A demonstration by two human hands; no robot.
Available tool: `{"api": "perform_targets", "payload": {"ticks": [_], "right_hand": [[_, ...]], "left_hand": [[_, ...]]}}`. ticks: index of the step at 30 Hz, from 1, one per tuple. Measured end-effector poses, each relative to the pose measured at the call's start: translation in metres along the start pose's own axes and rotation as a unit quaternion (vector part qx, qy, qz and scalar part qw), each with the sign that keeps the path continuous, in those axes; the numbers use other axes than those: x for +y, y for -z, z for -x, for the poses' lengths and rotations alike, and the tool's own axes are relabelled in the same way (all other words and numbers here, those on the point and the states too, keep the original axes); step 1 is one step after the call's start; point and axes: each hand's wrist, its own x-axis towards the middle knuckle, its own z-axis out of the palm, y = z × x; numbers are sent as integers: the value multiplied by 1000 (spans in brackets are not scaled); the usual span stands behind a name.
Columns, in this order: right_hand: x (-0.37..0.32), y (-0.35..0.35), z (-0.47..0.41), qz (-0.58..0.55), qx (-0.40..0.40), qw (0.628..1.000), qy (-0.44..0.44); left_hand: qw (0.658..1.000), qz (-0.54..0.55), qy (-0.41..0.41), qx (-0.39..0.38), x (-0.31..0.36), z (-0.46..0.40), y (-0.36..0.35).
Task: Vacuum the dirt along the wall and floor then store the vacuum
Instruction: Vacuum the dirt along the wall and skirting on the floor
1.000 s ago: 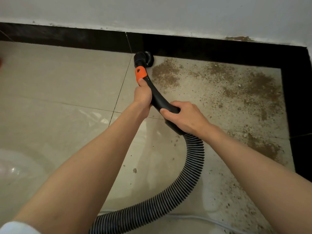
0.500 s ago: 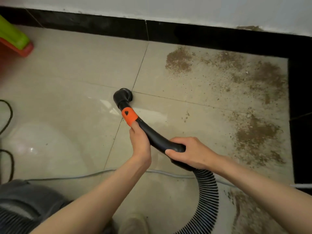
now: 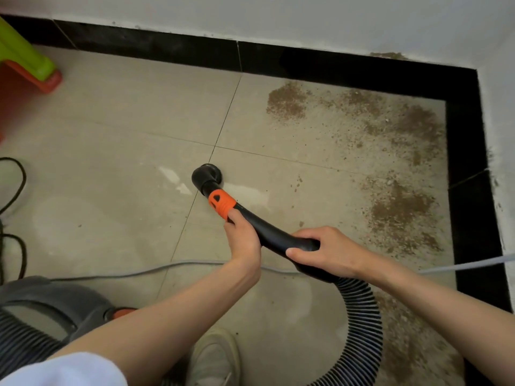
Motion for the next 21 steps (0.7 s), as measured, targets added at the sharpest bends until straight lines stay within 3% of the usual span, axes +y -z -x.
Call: {"api": "perform_targets", "payload": {"ticks": [6, 10, 13, 17, 21], "right_hand": [[6, 9, 3, 32, 54, 998, -5], [14, 13, 7, 52, 130, 990, -33], [16, 14, 10, 20, 141, 989, -41], [13, 13, 16, -41, 108, 993, -38], [8, 7, 20, -57, 36, 997, -31]], "left_hand": [[997, -42, 3, -60, 3, -11, -21], [985, -64, 29, -156, 17, -11, -41], [976, -100, 12, -196, 21, -9, -45], [978, -114, -16, -175, 13, 0, -37], [993, -81, -16, -85, -1, 9, -20]]}}
